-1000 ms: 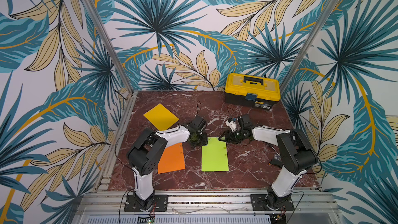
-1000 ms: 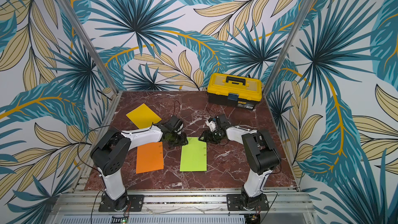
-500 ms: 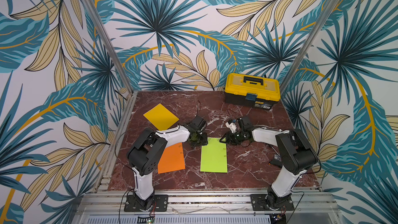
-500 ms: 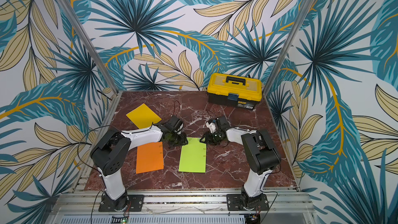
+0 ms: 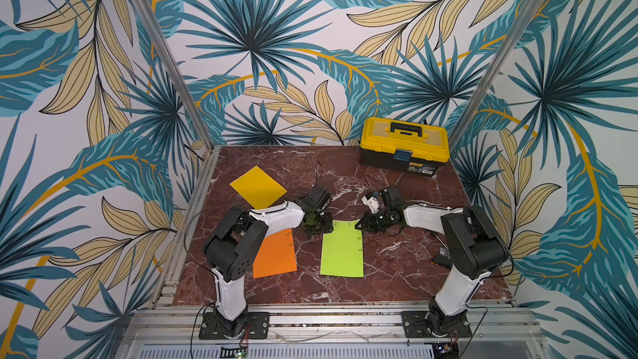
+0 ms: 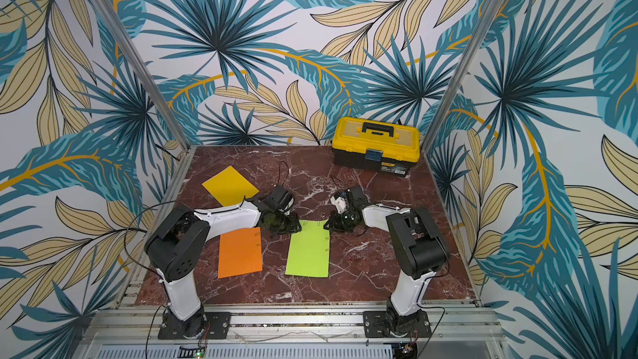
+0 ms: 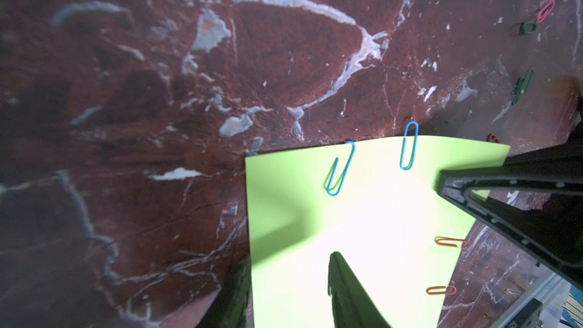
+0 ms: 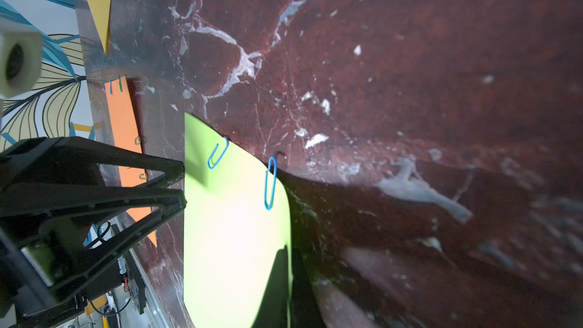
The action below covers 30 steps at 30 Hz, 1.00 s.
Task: Unclip the paperclips from the documents
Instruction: Pick up the document from the center of the board.
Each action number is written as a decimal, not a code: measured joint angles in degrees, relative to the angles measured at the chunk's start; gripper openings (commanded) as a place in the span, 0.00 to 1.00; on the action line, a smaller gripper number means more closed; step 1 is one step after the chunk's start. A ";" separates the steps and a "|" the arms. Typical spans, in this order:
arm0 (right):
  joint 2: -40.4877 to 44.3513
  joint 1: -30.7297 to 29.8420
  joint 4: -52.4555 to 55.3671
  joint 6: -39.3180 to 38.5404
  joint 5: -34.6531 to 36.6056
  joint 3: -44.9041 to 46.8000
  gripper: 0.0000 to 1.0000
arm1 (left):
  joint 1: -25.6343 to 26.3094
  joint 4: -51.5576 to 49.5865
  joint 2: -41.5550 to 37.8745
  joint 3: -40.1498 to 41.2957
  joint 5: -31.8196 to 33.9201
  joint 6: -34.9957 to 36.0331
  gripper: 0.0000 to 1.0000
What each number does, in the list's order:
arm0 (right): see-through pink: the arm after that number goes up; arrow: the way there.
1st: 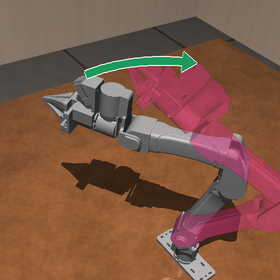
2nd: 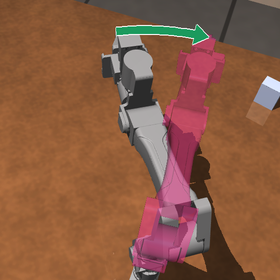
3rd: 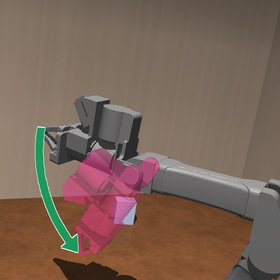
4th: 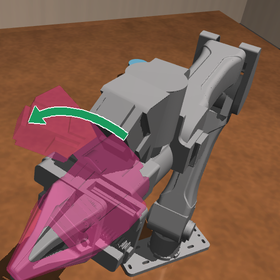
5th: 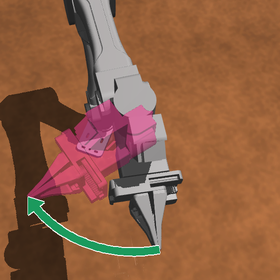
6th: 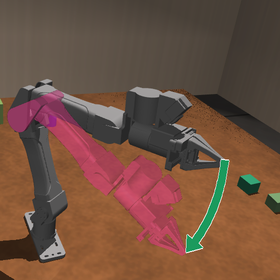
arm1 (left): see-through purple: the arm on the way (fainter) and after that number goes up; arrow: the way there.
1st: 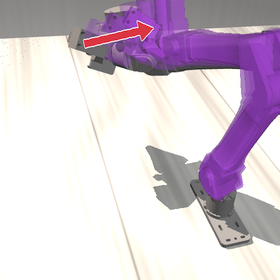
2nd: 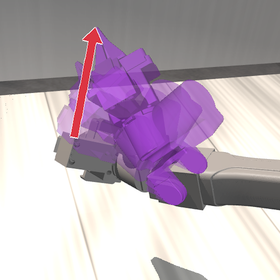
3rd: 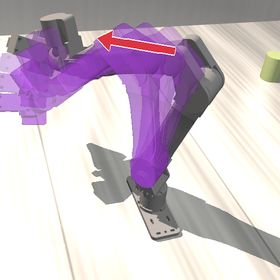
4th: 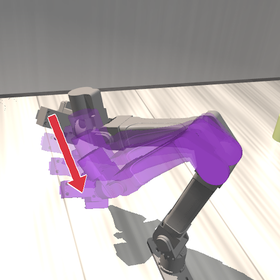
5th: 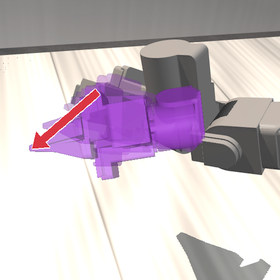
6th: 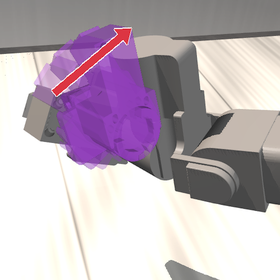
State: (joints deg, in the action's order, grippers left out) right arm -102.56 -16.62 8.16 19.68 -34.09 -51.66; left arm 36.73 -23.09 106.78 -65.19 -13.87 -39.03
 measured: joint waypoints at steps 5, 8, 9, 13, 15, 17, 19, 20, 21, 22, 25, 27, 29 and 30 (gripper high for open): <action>0.02 0.02 0.37 -0.22 0.00 -0.28 0.00 | -0.39 0.59 -0.24 0.28 -0.48 0.02 0.46; 0.33 0.00 0.72 -0.55 -0.07 -0.37 0.00 | -1.07 1.90 -1.53 2.12 -1.22 0.00 0.50; 0.63 0.00 0.74 -0.72 -0.09 -0.37 0.00 | -1.68 2.54 -2.43 3.32 -1.68 0.02 0.52; 3.41 0.00 1.09 -1.51 -0.52 -0.44 0.00 | -4.66 3.32 -6.03 6.99 -2.75 0.63 0.59; 5.46 0.00 1.60 -2.01 -0.92 -0.79 0.00 | -5.97 4.04 -8.17 8.20 -3.19 1.66 0.63; 7.76 0.00 2.62 -2.64 -1.46 -1.66 0.00 | -6.80 5.38 -10.45 9.29 -3.69 2.62 0.66; 10.16 0.00 3.91 -3.37 -2.27 -2.91 0.00 | -7.21 7.37 -13.00 10.38 -4.76 3.63 0.68; 11.17 0.00 4.39 -3.61 -2.62 -3.39 0.00 | -7.37 8.26 -13.99 10.73 -5.29 3.93 0.68; 12.26 0.00 4.85 -3.91 -3.04 -3.89 0.00 | -7.56 9.40 -15.04 11.15 -5.86 4.39 0.69; 13.27 0.00 5.42 -4.09 -3.50 -4.39 0.00 | -7.58 10.56 -15.91 11.52 -6.43 4.92 0.69; 15.74 0.00 7.08 -4.61 -4.90 -5.62 0.00 | -7.91 13.55 -17.66 12.61 -8.15 6.29 0.70; 16.92 0.00 8.09 -4.76 -5.62 -6.27 0.00 | -8.31 15.72 -18.38 13.53 -9.29 6.95 0.70; 18.10 0.00 9.14 -4.76 -6.32 -7.02 0.00 | -8.74 17.86 -18.99 14.49 -10.36 7.58 0.70; 18.71 0.00 9.64 -4.74 -6.64 -7.45 0.00 | -8.96 19.04 -19.32 15.02 -10.93 7.80 0.70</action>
State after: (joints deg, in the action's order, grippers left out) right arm -83.85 -16.62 17.80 14.94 -40.73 -59.11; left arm 27.77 -4.05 87.46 -50.17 -24.80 -31.22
